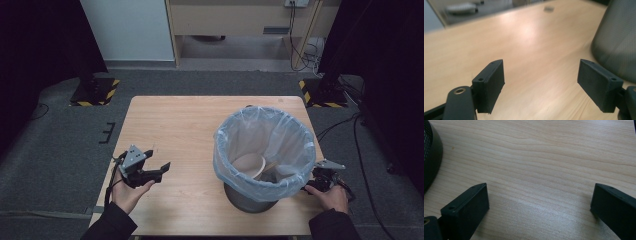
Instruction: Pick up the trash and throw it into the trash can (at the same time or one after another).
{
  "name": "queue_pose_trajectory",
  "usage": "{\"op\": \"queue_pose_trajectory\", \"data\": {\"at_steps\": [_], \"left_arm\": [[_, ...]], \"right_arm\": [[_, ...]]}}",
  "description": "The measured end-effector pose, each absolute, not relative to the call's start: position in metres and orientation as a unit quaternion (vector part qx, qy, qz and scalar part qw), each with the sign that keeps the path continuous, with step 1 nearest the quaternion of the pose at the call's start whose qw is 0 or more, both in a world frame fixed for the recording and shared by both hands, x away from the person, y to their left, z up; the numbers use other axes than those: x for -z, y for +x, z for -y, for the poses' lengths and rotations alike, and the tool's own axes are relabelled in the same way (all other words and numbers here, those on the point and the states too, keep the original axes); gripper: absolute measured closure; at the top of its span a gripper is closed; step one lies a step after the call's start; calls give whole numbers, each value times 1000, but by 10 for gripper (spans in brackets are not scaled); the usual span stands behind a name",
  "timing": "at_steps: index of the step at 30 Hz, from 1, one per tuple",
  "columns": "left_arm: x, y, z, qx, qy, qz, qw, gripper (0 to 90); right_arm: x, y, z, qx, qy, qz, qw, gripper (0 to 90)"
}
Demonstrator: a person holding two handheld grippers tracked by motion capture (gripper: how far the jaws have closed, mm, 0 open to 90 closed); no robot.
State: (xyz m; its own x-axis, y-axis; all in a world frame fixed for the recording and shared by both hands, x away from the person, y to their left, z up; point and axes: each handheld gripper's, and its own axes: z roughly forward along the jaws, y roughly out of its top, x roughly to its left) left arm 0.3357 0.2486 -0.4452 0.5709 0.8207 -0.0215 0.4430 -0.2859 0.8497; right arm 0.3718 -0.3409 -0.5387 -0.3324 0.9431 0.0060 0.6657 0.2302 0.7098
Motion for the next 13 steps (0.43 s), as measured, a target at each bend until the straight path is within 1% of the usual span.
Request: {"op": "queue_pose_trajectory", "data": {"at_steps": [4,6,10,13], "left_arm": [[476,339,-271,-191,792,-450,367,180],[488,340,-282,-190,798,-460,340,175],[503,344,-300,-173,790,-498,313,167],[511,348,-308,-170,790,-513,289,138]], "right_arm": [[539,372,341,-315,534,-753,220,19],[539,372,341,-316,534,-753,220,19],[539,372,341,-316,533,-753,220,17],[539,372,341,-315,533,-755,218,13]]}}
